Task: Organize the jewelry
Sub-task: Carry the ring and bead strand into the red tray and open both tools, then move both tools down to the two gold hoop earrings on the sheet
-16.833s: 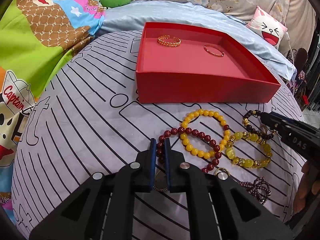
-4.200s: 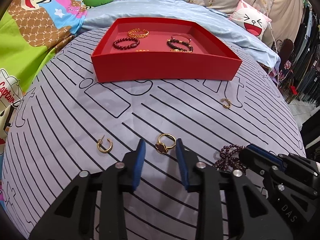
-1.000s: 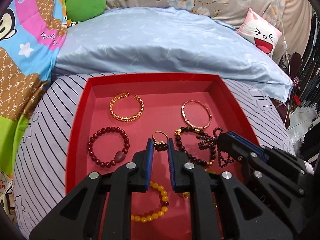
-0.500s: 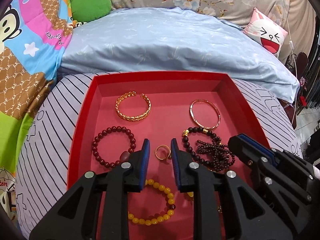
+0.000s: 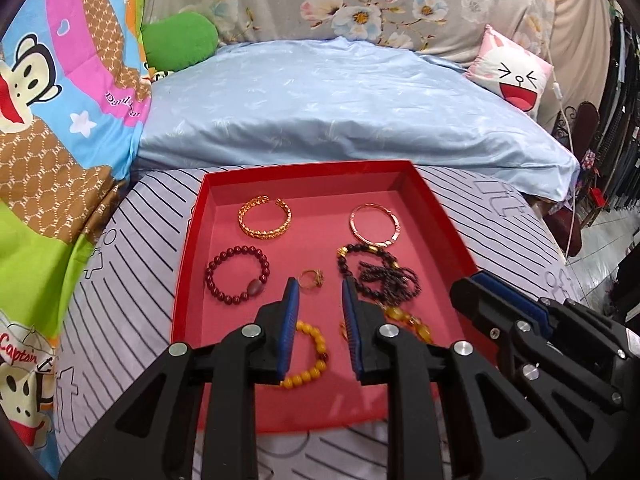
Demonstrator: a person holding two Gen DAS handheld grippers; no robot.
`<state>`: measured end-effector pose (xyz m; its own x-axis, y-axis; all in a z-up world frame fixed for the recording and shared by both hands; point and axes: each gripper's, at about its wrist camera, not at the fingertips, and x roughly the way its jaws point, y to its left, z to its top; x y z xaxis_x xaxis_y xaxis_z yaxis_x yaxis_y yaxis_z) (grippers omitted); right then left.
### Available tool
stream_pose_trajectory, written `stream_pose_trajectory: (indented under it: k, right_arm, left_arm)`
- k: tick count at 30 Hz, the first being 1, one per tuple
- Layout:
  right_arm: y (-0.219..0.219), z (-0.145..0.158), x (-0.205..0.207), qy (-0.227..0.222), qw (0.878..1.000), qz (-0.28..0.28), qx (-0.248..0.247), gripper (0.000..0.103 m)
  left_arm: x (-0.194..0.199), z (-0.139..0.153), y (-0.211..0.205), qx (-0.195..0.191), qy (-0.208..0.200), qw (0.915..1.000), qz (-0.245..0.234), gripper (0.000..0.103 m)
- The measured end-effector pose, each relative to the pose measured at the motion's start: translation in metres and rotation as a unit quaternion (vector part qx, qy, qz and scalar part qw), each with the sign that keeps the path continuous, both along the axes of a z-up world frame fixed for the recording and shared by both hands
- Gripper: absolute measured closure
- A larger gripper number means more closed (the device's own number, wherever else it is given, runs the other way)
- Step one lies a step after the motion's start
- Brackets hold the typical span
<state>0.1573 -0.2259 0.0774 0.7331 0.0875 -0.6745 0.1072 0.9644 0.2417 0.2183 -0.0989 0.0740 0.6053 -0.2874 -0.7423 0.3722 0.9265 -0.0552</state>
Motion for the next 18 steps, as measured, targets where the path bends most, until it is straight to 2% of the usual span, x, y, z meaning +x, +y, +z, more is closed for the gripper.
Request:
stream_pose_trajectory:
  k: [8, 15, 18]
  right_arm:
    - [0.007, 0.012, -0.055, -0.010, 1.000, 0.001, -0.003, 0.088]
    - [0.015, 0.008, -0.102, -0.009, 1.000, -0.001, 0.000, 0.088]
    - [0.019, 0.002, -0.119, -0.003, 1.000, 0.001, 0.000, 0.088]
  left_arm:
    - [-0.054, 0.015, 0.002, 0.000, -0.018, 0.9997, -0.015, 0.082]
    - [-0.101, 0.007, 0.010, -0.007, -0.009, 0.9999, -0.008, 0.082]
    - [-0.116, -0.003, 0.014, 0.002, -0.003, 1.0000, -0.005, 0.081]
